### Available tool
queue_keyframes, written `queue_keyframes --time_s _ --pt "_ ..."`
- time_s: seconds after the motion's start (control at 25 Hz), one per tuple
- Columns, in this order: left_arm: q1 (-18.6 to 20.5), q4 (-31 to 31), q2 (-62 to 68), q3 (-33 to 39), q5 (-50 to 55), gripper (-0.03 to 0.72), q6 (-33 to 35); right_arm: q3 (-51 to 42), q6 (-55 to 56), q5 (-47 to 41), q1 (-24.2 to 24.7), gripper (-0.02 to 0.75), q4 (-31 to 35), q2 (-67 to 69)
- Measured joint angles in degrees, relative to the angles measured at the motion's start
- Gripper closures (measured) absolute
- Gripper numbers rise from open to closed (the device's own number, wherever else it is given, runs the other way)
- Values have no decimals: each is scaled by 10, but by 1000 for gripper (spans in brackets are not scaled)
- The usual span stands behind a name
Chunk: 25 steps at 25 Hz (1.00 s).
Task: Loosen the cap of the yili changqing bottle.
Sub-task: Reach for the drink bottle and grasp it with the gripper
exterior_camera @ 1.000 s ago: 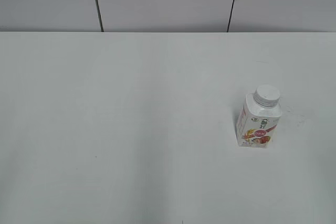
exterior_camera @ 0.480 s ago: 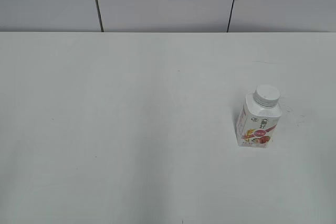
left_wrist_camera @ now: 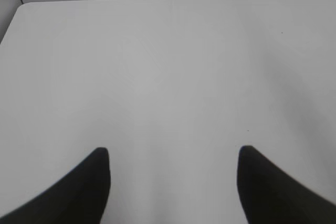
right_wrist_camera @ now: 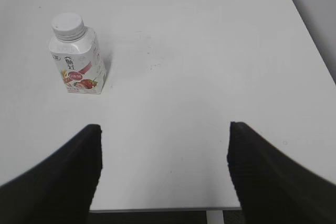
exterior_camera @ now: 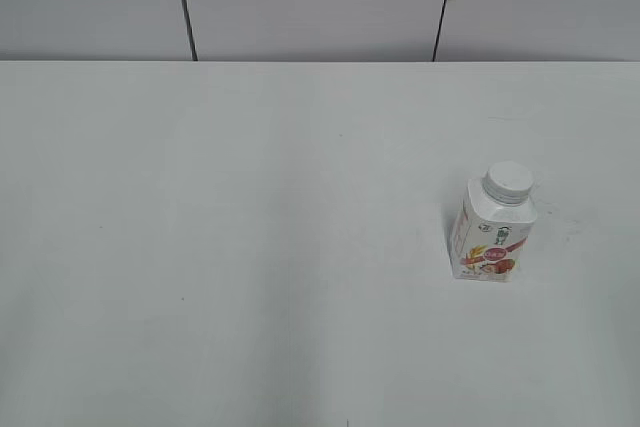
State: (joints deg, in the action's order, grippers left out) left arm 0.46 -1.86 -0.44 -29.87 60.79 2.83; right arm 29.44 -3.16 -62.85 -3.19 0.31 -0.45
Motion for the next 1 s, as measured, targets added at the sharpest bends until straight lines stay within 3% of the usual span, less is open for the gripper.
queue_keyframes --time_s 0.52,0.8,1.0 --pt "0 6 0 -6 -17 218 0 0 0 0 0 152 0 0" --pt "0 10 0 -6 -177 218 0 0 0 0 0 152 0 0" --pt "0 12 10 39 -351 218 0 0 0 0 0 152 0 0"
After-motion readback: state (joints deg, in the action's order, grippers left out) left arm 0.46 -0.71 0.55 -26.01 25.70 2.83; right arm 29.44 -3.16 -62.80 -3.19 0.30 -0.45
